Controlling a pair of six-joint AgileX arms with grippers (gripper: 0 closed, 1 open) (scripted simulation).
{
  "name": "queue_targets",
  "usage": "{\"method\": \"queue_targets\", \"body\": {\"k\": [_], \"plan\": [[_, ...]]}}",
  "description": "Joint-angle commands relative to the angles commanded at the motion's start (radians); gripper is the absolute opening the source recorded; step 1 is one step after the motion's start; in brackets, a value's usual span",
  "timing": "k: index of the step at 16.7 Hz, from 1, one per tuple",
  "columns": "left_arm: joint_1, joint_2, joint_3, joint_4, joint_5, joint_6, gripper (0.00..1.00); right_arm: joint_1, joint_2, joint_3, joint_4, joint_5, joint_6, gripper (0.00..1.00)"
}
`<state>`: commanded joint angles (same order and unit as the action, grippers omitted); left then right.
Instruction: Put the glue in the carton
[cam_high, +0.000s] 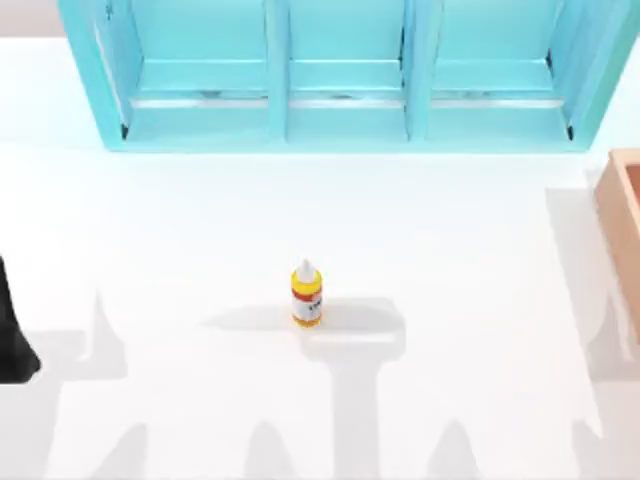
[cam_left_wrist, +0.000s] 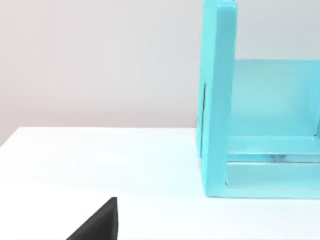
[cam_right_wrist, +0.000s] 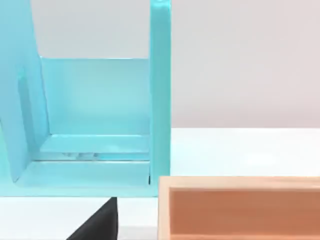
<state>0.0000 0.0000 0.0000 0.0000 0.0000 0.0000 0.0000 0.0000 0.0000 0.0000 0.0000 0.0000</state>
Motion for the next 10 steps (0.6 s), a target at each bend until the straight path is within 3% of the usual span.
{"method": "queue_targets", "body": {"k": [5,10], "plan": [[0.0,0.0,0.0,0.0,0.0,0.0,1.0,0.045,0.056,0.017,0.039,0.038,0.015,1.0],[0.0,0.0,0.0,0.0,0.0,0.0,1.0,0.252,0.361,0.102,0.225,0.228,0.077,1.0]]}}
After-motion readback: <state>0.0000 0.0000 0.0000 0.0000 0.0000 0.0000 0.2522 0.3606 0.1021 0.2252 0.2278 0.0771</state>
